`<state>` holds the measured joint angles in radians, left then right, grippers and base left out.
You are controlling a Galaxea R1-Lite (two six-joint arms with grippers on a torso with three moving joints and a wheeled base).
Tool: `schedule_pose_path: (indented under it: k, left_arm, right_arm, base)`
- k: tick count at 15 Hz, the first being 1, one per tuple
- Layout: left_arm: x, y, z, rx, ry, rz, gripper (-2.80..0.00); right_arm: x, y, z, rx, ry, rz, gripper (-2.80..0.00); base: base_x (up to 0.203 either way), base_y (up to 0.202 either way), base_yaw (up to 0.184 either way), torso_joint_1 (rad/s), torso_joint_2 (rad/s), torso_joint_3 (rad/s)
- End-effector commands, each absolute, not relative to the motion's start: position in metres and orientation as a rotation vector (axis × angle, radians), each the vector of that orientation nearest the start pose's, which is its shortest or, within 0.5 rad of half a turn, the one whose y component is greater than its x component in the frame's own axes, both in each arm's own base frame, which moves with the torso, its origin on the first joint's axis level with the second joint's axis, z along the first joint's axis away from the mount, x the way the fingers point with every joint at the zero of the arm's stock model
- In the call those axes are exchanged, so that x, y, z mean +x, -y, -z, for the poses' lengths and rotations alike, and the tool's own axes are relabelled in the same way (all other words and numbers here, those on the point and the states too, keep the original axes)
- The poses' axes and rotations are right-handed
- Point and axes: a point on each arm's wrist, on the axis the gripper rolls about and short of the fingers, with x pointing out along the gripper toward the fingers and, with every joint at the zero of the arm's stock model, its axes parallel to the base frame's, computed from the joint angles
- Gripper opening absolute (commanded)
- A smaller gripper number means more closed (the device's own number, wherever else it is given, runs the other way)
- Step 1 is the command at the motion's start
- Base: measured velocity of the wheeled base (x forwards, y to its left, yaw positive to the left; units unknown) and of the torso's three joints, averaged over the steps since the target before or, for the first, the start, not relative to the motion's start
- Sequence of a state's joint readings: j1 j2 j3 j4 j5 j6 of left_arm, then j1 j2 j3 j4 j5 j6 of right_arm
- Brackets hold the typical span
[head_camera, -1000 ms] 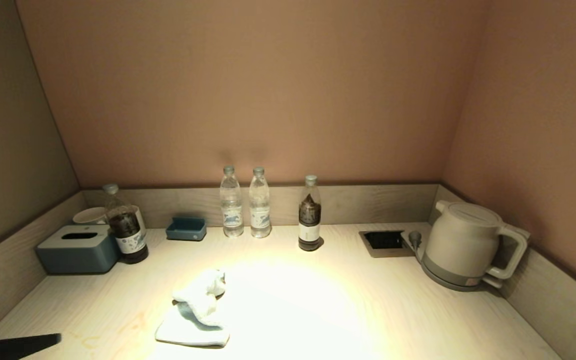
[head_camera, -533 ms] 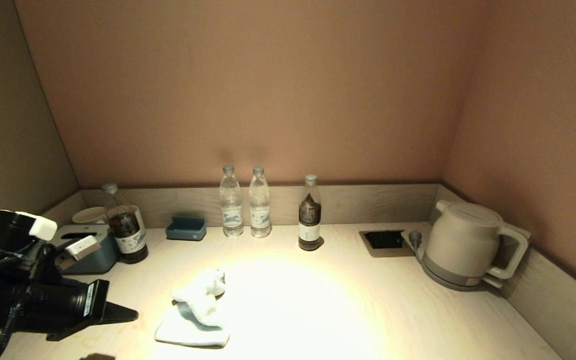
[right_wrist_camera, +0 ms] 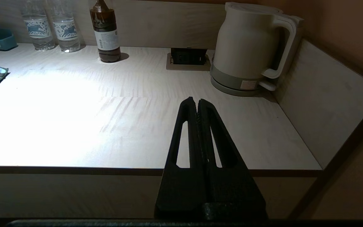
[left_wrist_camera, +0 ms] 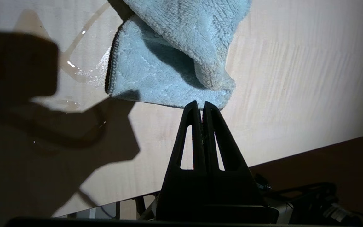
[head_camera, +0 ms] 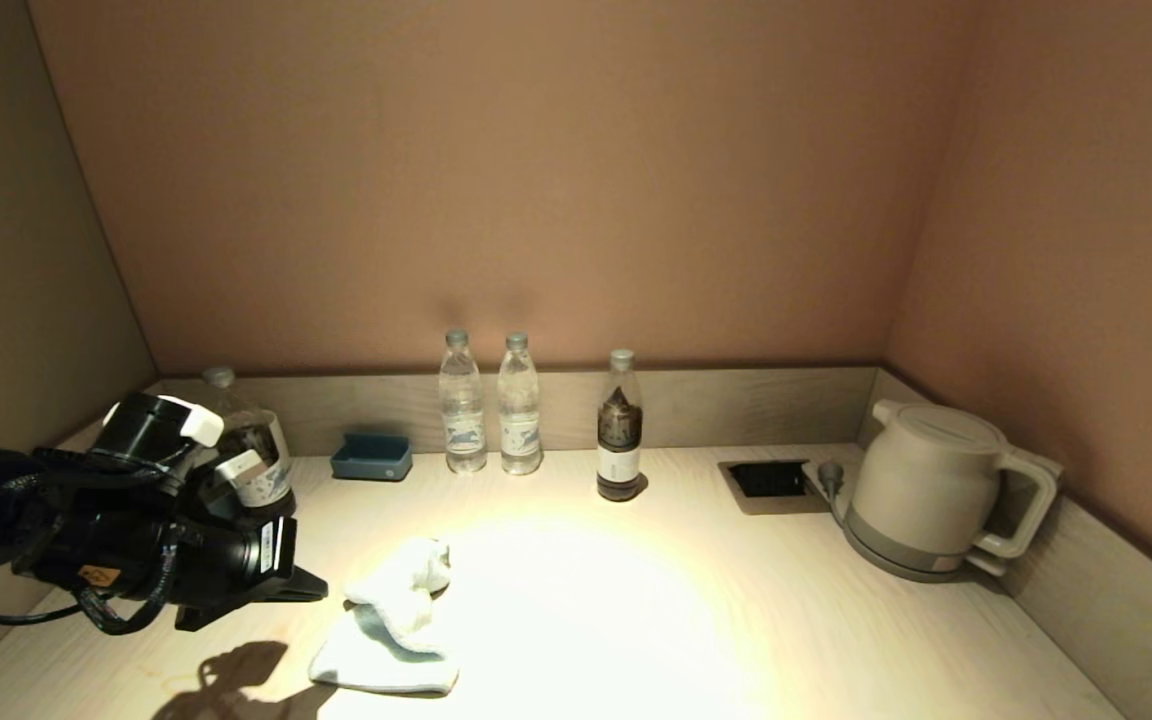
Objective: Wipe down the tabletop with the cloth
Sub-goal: Sweep the stains on the table
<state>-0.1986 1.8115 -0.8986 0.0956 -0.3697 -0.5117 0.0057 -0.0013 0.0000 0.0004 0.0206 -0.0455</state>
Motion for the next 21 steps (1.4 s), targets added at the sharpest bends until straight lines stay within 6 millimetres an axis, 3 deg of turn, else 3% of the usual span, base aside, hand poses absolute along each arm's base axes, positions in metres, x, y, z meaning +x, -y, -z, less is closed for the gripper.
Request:
schedule_pose_path:
  k: [1, 2, 6, 8, 12, 18, 21]
  left_arm:
    - [0.291, 0.07, -0.103, -0.521, -1.159, 0.216, -2.8]
    - [0.292, 0.074, -0.098, -0.496, -1.168, 0.192, 0.0]
    - [0.297, 0.081, -0.096, -0.484, -1.159, 0.197, 0.0]
    - [0.304, 0.095, -0.104, -0.477, -1.089, 0.267, 0.0]
    - [0.318, 0.112, -0.09, -0.457, -1.093, 0.293, 0.0]
    - [0.328, 0.114, -0.081, -0.454, -1.105, 0.285, 0.0]
    - [0.336, 0.115, -0.062, -0.4, -1.117, 0.193, 0.0]
  right_arm:
    - [-0.023, 0.0, -0.076, -0.046, 0.001, -0.028, -2.8]
    - [-0.023, 0.0, -0.076, -0.046, 0.002, -0.028, -2.8]
    - [-0.023, 0.0, -0.075, -0.046, 0.001, -0.028, -2.8]
    - [-0.023, 0.0, -0.075, -0.046, -0.001, -0.028, -2.8]
    - [-0.023, 0.0, -0.075, -0.046, 0.001, -0.028, -2.8]
    - [-0.023, 0.0, -0.075, -0.046, 0.001, -0.028, -2.8]
    - [-0.023, 0.0, -0.076, -0.046, 0.002, -0.028, -2.8]
  base:
    - [0.0, 0.0, 0.0, 0.0, 0.0, 0.0]
    - [0.0, 0.0, 0.0, 0.0, 0.0, 0.0]
    - [0.0, 0.0, 0.0, 0.0, 0.0, 0.0]
    - [0.0, 0.0, 0.0, 0.0, 0.0, 0.0]
    - [0.0, 0.0, 0.0, 0.0, 0.0, 0.0]
    - [0.0, 0.0, 0.0, 0.0, 0.0, 0.0]
    - [0.0, 0.0, 0.0, 0.0, 0.0, 0.0]
